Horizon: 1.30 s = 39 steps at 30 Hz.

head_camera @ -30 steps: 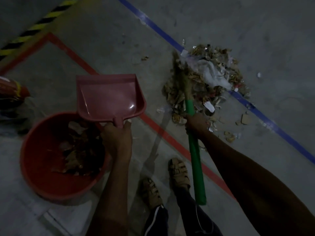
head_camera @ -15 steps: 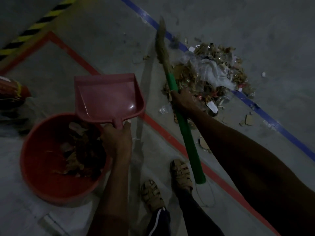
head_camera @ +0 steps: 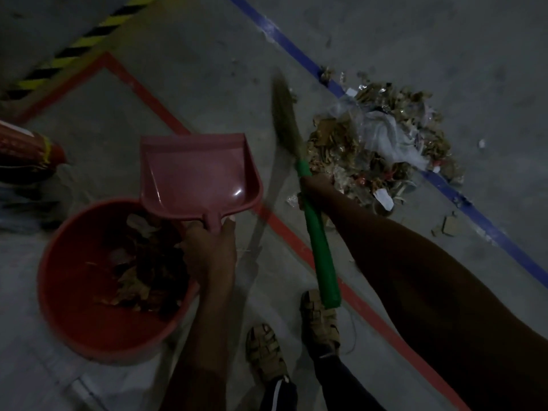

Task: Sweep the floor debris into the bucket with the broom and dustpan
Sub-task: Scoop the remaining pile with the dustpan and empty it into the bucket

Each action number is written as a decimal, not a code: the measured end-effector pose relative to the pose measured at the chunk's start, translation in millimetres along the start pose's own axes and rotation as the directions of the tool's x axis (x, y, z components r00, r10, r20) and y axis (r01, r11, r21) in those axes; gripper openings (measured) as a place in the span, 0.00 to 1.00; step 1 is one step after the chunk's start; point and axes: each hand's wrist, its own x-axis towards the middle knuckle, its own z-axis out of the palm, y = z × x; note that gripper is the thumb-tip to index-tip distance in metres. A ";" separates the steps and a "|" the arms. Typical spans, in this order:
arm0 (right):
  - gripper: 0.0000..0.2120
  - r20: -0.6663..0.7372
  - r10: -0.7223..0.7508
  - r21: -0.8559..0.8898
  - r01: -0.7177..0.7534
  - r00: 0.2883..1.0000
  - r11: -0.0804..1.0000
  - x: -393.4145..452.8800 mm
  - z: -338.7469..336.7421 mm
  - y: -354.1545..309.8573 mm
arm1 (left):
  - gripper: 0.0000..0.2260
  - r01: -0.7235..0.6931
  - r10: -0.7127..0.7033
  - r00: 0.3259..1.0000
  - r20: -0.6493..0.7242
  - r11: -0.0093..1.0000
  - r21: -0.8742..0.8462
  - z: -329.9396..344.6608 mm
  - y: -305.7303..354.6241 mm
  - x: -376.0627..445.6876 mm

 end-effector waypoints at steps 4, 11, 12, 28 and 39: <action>0.10 -0.154 -0.041 -0.050 0.033 0.987 0.998 -8.0 -46.5 26.2 | 0.21 -0.045 0.046 0.999 0.010 0.998 -0.042 8.8 10.0 -5.0; 0.11 -0.221 -0.131 -0.292 0.063 0.966 0.954 -19.4 -114.7 67.6 | 0.24 -0.107 0.107 0.990 0.086 0.994 -0.014 27.3 17.1 -29.5; 0.10 -0.230 -0.133 -0.284 0.064 0.964 0.957 -23.4 -122.3 71.8 | 0.22 -0.109 0.111 0.987 0.116 0.994 -0.025 24.6 24.7 -40.6; 0.13 -0.232 -0.414 -0.324 0.331 0.880 0.886 -162.4 -210.7 203.1 | 0.23 -0.208 0.191 0.956 0.221 0.977 0.053 12.7 2.9 -180.4; 0.11 -0.541 -0.224 -0.212 0.126 0.811 0.969 -148.2 -362.3 321.2 | 0.20 -0.226 0.220 0.964 0.150 0.974 0.020 59.2 -24.8 -295.2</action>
